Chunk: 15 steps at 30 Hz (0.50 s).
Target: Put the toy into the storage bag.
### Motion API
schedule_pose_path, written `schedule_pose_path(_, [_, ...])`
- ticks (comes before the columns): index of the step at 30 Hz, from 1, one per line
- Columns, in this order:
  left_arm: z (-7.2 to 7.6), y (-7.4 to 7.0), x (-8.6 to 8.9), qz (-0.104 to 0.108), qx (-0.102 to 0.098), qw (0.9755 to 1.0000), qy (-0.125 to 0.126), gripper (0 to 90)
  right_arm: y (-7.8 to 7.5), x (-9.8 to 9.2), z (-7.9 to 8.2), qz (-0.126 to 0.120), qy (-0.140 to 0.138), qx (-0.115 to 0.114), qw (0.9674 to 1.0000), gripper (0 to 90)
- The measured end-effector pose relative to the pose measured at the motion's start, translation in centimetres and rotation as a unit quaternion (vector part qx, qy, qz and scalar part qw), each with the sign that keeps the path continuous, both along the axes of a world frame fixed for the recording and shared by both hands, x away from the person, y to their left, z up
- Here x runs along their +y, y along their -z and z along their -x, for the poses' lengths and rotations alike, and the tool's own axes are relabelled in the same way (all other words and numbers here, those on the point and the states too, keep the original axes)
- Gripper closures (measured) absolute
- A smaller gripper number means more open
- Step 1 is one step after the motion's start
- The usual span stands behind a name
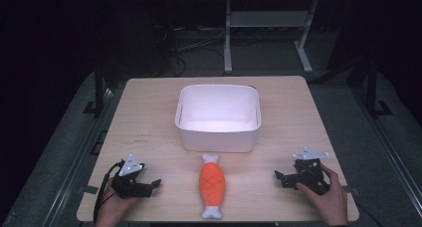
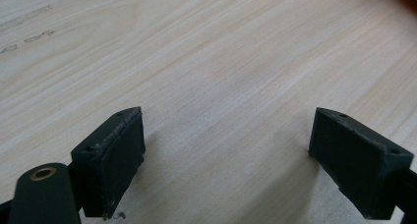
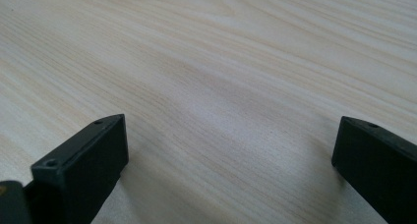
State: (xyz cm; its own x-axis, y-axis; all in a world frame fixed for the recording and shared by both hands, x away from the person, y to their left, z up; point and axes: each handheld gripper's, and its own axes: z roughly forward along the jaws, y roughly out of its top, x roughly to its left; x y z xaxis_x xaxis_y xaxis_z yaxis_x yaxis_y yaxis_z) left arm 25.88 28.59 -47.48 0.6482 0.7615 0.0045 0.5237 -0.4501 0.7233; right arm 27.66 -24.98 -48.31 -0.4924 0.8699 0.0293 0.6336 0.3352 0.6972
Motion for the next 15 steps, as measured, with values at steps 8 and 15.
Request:
schedule_pose_path(8, [0.10,-0.06,0.16,-0.001,-0.002,1.0000,0.006,14.8,-0.02,0.00,0.01,0.000,0.000,0.001,1.0000,0.0])
schedule_pose_path(15, [0.58,-0.77,-0.26,-0.009,0.001,0.9997,0.022,34.0,-0.01,0.01,0.01,0.000,0.001,0.001,1.0000,0.0])
